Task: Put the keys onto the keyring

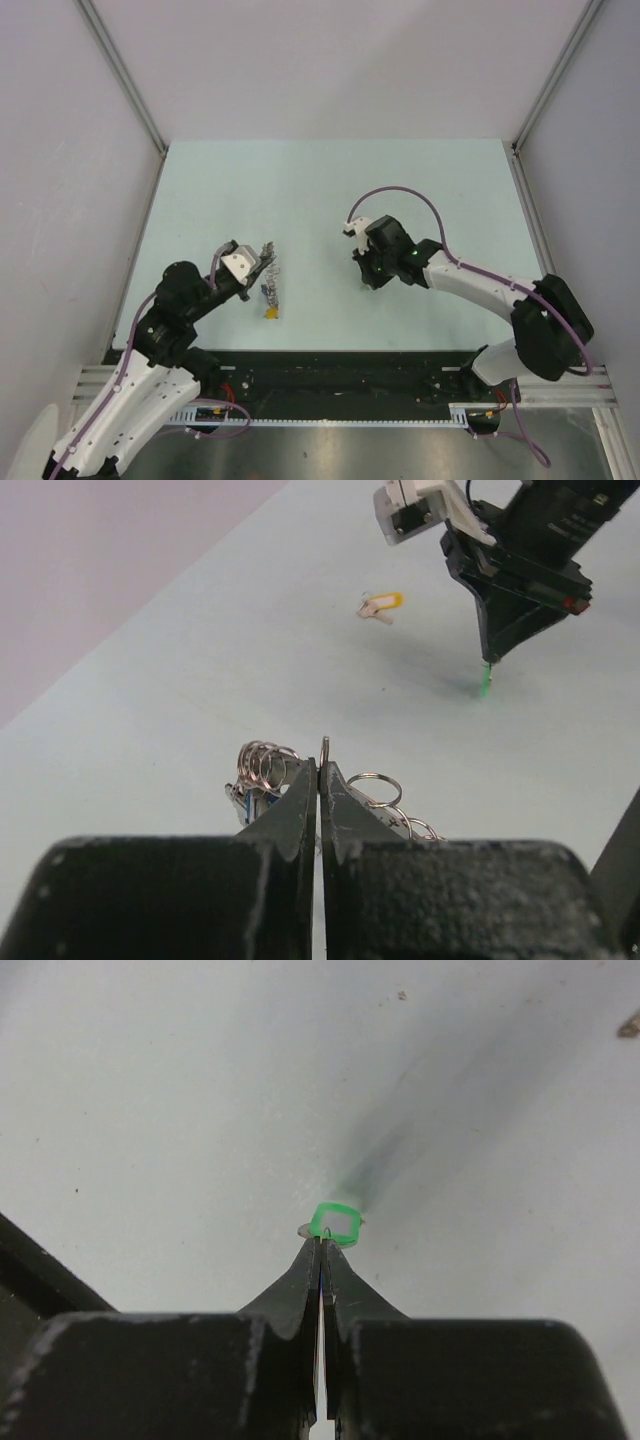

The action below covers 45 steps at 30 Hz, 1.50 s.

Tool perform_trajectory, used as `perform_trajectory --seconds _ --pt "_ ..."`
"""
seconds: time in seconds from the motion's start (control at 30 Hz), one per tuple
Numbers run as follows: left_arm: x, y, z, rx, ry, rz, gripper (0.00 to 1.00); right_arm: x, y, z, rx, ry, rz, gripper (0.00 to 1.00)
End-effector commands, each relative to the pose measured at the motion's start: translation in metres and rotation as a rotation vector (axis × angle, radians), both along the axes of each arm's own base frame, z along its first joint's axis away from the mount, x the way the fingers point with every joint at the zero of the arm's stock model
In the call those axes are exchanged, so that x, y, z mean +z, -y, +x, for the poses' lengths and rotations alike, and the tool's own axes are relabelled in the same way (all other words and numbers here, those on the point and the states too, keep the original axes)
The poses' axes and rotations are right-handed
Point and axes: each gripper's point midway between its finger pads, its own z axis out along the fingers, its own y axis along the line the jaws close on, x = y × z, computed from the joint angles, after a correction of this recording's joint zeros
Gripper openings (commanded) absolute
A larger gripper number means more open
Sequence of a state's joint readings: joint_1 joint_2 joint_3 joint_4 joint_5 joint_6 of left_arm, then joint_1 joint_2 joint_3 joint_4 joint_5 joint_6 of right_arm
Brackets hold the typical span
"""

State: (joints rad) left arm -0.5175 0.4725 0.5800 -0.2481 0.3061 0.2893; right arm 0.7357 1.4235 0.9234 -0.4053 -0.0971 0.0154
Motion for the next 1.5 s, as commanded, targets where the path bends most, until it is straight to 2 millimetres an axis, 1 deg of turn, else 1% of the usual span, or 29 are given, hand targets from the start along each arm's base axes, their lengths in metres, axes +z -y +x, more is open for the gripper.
perform_trajectory --seconds 0.0,0.07,0.1,0.17,0.2,0.23,0.27,0.3,0.33,0.37,0.5,0.6,0.87,0.93,1.0,1.1,1.13,1.23,1.3,1.4,1.47 --pt "0.009 -0.02 0.018 0.151 0.035 -0.024 0.0 -0.003 -0.034 0.023 0.05 0.115 0.048 0.0" --pt "0.01 -0.022 0.019 0.162 0.04 -0.023 0.0 -0.006 -0.047 0.023 0.089 0.136 0.072 0.0" --pt "0.01 -0.023 0.02 0.168 0.04 -0.024 0.0 -0.006 -0.057 0.031 0.104 0.173 0.099 0.0" --pt "0.012 -0.026 0.02 0.184 0.045 -0.028 0.0 -0.01 -0.065 0.032 0.128 0.192 0.118 0.0" --pt "0.013 -0.027 0.019 0.187 0.054 -0.033 0.0 -0.011 -0.075 0.04 0.137 0.226 0.146 0.0" --pt "0.015 -0.029 0.018 0.191 0.061 -0.037 0.0 -0.012 -0.079 0.041 0.15 0.233 0.157 0.0" --pt "0.014 -0.029 0.018 0.194 0.065 -0.039 0.0 -0.019 -0.081 0.04 0.162 0.232 0.158 0.0" --pt "0.017 -0.03 0.017 0.196 0.075 -0.046 0.0 -0.017 -0.087 0.044 0.171 0.257 0.18 0.0" --pt "0.016 -0.031 0.017 0.199 0.074 -0.047 0.0 -0.024 -0.09 0.044 0.186 0.248 0.181 0.0" --pt "0.018 -0.03 0.016 0.194 0.082 -0.053 0.0 -0.027 -0.092 0.044 0.195 0.248 0.186 0.0" --pt "0.016 -0.029 0.016 0.189 0.074 -0.05 0.0 -0.034 -0.1 0.044 0.227 0.261 0.217 0.0" --pt "0.016 -0.029 0.016 0.188 0.073 -0.047 0.0 -0.041 -0.101 0.042 0.243 0.263 0.227 0.0" --pt "0.015 -0.03 0.016 0.192 0.07 -0.047 0.0 -0.046 -0.095 0.049 0.211 0.269 0.209 0.0" --pt "0.016 -0.03 0.016 0.193 0.074 -0.05 0.0 -0.045 -0.093 0.048 0.208 0.266 0.218 0.0" --pt "0.017 -0.03 0.015 0.192 0.077 -0.052 0.0 -0.036 -0.093 0.047 0.199 0.254 0.266 0.0" --pt "0.016 -0.03 0.016 0.192 0.073 -0.049 0.0 -0.029 -0.086 0.055 0.141 0.238 0.313 0.0" --pt "0.016 -0.03 0.016 0.19 0.073 -0.049 0.01 -0.028 -0.081 0.06 0.12 0.239 0.319 0.0" --pt "0.016 -0.028 0.015 0.184 0.068 -0.052 0.0 -0.029 -0.076 0.065 0.104 0.236 0.328 0.0" --pt "0.016 -0.028 0.015 0.181 0.07 -0.052 0.0 -0.027 -0.077 0.066 0.109 0.242 0.338 0.0" --pt "0.015 -0.028 0.015 0.181 0.07 -0.052 0.0 -0.018 -0.082 0.07 0.085 0.252 0.375 0.0" --pt "0.015 -0.028 0.015 0.181 0.068 -0.05 0.0 -0.017 -0.083 0.073 0.081 0.259 0.376 0.0"
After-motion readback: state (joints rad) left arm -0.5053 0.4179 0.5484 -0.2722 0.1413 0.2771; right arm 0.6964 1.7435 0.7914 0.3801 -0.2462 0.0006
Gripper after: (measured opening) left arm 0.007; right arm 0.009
